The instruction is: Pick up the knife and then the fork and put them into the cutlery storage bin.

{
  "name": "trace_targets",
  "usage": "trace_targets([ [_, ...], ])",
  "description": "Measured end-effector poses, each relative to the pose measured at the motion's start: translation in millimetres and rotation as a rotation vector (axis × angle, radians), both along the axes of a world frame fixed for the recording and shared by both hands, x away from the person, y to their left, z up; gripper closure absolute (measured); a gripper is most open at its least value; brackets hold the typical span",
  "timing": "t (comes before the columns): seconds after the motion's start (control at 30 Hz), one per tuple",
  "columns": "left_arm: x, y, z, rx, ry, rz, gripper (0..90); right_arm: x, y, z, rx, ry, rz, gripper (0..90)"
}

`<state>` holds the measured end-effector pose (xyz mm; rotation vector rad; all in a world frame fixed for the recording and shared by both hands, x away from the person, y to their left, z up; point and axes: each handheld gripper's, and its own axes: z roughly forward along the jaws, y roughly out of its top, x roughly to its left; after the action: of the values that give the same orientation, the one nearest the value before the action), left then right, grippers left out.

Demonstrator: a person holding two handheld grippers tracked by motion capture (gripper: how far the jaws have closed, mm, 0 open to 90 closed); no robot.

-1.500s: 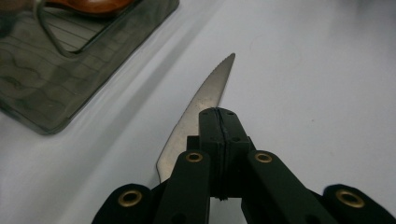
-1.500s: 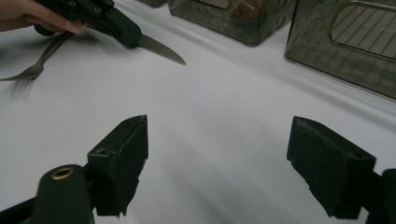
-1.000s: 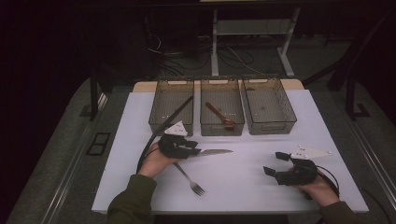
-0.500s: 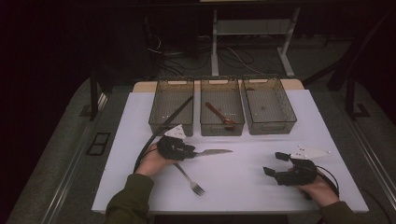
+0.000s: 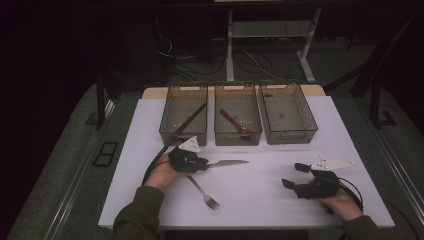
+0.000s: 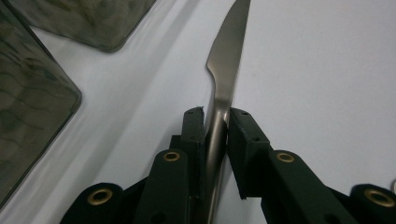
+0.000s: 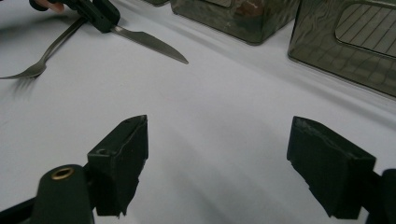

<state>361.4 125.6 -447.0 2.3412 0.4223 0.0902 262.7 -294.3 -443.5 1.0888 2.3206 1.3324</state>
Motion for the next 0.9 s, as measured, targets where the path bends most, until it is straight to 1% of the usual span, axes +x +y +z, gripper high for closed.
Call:
trace_targets([
  [0.07, 1.0, 2.2, 1.2, 0.007, 0.009, -0.004, 75.1, 0.0, -0.3, 0.1, 0.001, -0.003, -0.001, 19.8],
  [0.17, 1.8, 4.9, 0.5, 0.002, 0.02, -0.007, 74.7, -0.3, -0.9, 0.4, 0.002, 0.0, -0.004, 19.8],
  [0.27, 1.6, 3.7, 1.0, 0.014, 0.012, -0.013, 75.0, 0.2, -0.6, 0.0, 0.0, -0.001, -0.002, 19.9],
  [0.33, 1.0, 2.8, 0.9, 0.013, 0.012, -0.008, 75.2, 0.0, -0.1, -0.1, -0.001, -0.001, 0.001, 19.8],
  [0.37, 1.0, 2.7, 1.1, 0.019, 0.005, -0.012, 75.4, 0.0, 0.2, -0.1, -0.001, 0.001, 0.002, 19.9],
  [0.47, 0.4, 3.1, 0.3, 0.012, -0.001, -0.02, 76.1, 0.0, 1.0, -0.2, -0.003, 0.003, -0.001, 19.8],
  [0.53, 0.3, 3.0, 0.6, 0.018, -0.012, -0.036, 76.7, -0.2, 1.6, -0.2, -0.004, 0.001, 0.001, 19.8],
  [0.6, -0.6, 2.1, 0.7, 0.016, -0.013, -0.047, 77.3, -0.2, 1.6, -0.3, -0.005, 0.001, 0.002, 19.8],
  [0.67, -0.9, 0.8, 1.0, 0.016, -0.009, -0.076, 78.1, -0.2, 1.1, -0.1, -0.004, 0.003, 0.0, 19.9],
  [0.7, -1.2, -0.4, 1.0, 0.014, -0.002, -0.085, 78.5, -0.1, 0.7, -0.1, -0.002, 0.002, 0.001, 19.9],
  [0.73, -1.4, -1.7, 1.1, 0.016, -0.004, -0.092, 78.7, 0.0, 0.3, -0.1, -0.001, 0.001, 0.002, 19.9],
  [0.83, -2.3, -4.0, 1.4, 0.025, -0.015, -0.098, 78.6, 0.1, -0.2, -0.1, -0.001, 0.001, 0.0, 19.8],
  [0.9, -2.5, -4.5, 1.6, 0.025, -0.006, -0.089, 78.6, 0.0, -0.2, 0.0, 0.0, 0.0, 0.0, 19.9],
])
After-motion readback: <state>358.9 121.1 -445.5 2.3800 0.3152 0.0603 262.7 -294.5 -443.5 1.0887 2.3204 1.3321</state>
